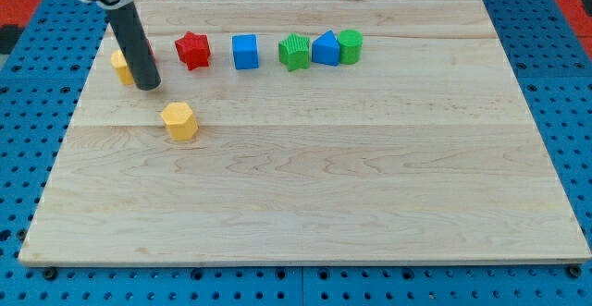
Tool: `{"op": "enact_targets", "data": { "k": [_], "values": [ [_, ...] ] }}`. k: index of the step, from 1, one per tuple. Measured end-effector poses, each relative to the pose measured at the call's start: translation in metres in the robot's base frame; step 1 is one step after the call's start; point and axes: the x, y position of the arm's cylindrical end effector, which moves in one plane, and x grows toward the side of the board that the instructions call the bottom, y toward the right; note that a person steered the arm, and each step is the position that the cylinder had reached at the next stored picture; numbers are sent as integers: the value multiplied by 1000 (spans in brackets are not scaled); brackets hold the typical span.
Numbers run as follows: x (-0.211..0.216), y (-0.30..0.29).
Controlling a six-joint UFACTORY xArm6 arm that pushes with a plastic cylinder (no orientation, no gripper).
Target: Keep the yellow heart at the right of the green circle
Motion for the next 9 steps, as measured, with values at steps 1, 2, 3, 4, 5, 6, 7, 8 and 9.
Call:
{"op": "enact_targets", "data": {
  "k": [1, 2, 3, 4, 5, 6, 7, 8, 9],
  "values": [
    [30, -94],
    [6, -95],
    [-32, -95],
    [-57, -67],
    [-21, 49],
    [-20, 149],
    [-11, 183],
    [-11, 126],
    [-26, 94]
  ]
}}
